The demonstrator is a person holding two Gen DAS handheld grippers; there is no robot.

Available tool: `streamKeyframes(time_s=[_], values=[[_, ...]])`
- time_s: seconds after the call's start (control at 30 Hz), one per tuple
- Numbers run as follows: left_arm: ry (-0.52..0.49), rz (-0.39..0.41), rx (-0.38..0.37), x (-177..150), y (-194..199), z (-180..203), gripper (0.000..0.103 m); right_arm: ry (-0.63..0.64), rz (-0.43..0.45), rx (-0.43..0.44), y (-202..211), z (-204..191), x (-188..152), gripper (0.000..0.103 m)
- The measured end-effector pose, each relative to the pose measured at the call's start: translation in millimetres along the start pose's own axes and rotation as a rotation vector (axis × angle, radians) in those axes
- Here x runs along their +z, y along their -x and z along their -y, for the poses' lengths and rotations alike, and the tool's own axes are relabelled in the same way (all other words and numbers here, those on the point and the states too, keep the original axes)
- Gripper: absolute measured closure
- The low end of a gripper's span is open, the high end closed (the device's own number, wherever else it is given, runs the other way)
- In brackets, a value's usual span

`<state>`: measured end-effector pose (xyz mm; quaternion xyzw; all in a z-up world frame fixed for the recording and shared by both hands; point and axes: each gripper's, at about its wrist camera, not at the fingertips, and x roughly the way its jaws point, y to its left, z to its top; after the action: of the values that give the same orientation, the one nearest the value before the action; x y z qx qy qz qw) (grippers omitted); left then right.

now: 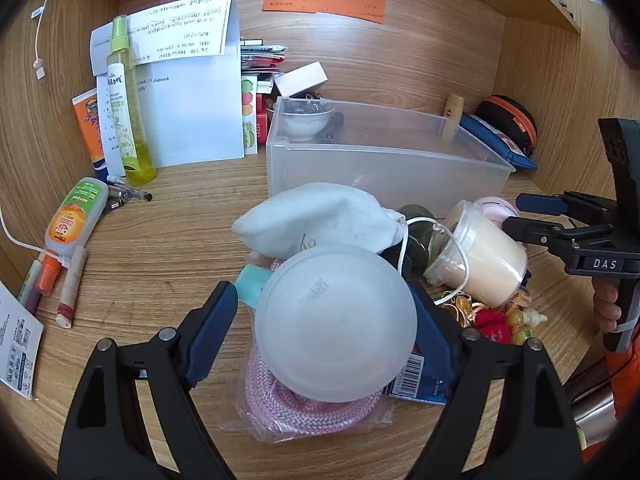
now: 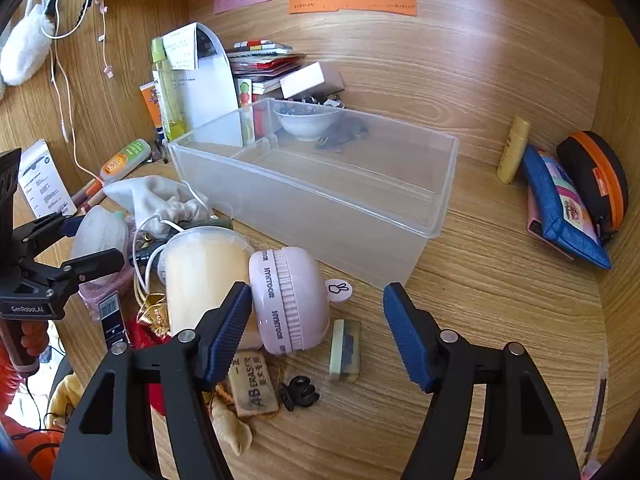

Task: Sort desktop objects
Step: 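Lift the clear round container with the left tool while the right holds the pink round device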

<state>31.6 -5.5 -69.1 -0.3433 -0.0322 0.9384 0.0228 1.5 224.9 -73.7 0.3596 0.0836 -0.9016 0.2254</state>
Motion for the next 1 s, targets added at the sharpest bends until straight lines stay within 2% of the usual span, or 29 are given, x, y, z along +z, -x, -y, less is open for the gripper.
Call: streamKeyframes(time_s=[0.13, 0.43, 0.53, 0.8, 1.0], values=[[0.003, -0.011, -0.005, -1, -5, -1, 0.029, 0.007, -0.029, 0.011, -7, 1, 4, 0.045], [0.001, 0.014, -0.004, -5, -5, 1, 0.031, 0.004, -0.09, 0.048, -26, 5, 12, 0.046], [-0.003, 0.027, -0.009, -6, -3, 1, 0.038, 0.016, -0.117, 0.04, -35, 3, 12, 0.048], [0.009, 0.027, -0.021, -4, -2, -1, 0.038, 0.017, -0.104, 0.028, -35, 2, 10, 0.049], [0.015, 0.063, -0.016, 1, 9, -4, 0.038, 0.038, -0.074, 0.01, -26, -2, 10, 0.049]])
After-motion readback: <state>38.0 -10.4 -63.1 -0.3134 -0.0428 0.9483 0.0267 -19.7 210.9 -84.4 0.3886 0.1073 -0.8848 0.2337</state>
